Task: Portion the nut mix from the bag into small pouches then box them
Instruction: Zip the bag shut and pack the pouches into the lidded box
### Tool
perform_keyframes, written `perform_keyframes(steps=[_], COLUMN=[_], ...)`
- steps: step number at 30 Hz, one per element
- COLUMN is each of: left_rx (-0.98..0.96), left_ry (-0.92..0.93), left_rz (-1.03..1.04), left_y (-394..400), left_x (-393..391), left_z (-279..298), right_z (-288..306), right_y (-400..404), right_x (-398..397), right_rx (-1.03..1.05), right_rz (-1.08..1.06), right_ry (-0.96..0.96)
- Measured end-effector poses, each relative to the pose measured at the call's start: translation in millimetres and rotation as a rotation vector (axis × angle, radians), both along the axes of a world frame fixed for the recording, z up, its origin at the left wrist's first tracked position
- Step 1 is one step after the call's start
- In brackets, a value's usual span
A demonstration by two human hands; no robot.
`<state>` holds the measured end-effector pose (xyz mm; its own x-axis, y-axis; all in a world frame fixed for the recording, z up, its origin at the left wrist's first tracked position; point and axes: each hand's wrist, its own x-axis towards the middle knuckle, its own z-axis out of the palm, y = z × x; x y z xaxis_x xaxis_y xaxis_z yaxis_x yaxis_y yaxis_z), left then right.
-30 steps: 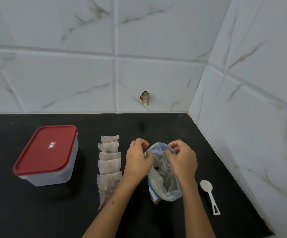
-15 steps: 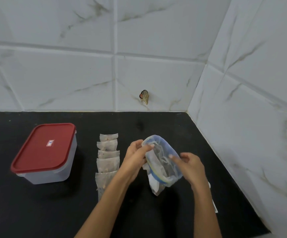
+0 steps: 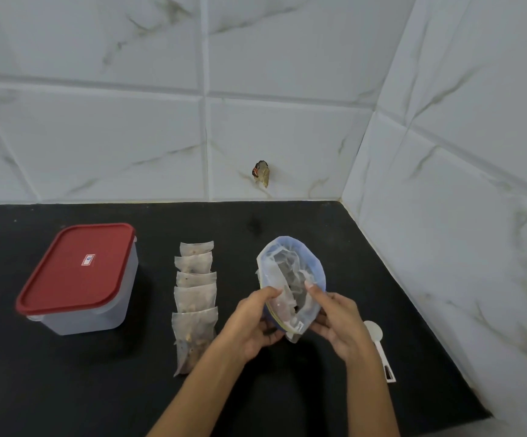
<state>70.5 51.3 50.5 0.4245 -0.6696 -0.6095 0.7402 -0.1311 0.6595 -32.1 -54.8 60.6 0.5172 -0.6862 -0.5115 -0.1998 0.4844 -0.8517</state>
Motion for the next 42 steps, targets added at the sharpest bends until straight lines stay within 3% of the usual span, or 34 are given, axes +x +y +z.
perform_keyframes(steps=[5,8,11,17,20,24,26,28,31,36,42], left_rx=[-0.238,-0.388,-0.302,-0.173,-0.054,0.158,0.194,0.130,0.002,0.001,-0.040], left_ry=[0.178,0.147,0.014,-0.097,-0.284,-0.765,-0.833,-0.714,-0.423,-0.162,-0.152], left_rz=[0.027,0.011,-0.048,0.020,0.133,0.215,0.206,0.183,0.077,0.200,0.148], left_y=[6.6,9.2,6.3,-0.6,-4.5,-9.3,-8.8,-6.4,-1.4,-1.9,-0.5], left_x=[14.5,19.6,16.0,6.7,1.9,-6.9,-9.3,-6.9,-1.4,10.3,14.7], left_z=[0.4,-2.0,-0.2,4.4,1.9,-8.7,-8.0,-1.4,12.1,8.5,8.6], right_z=[0.0,-0.5,-1.3,2.5,8.5,15.0,14.3,12.7,14.6,12.1,10.8], right_y=[-10.5,-15.8,-13.6,-12.1,-4.6,12.7,20.0,20.5,11.0,1.4,5.4], right_x=[-14.4,-20.6,-17.6,-14.6,-9.9,2.8,9.8,12.8,9.9,-0.3,3.7], right_rx=[0.284,0.337,0.244,0.238,0.004,-0.539,-0.688,-0.674,-0.353,0.005,-0.080], right_rz=[-0.030,0.008,0.029,0.039,0.018,-0.105,-0.077,-0.069,-0.067,0.040,-0.090], right_ry=[-0.287,-0.320,-0.211,-0.192,0.006,0.394,0.445,0.387,0.137,0.009,0.003])
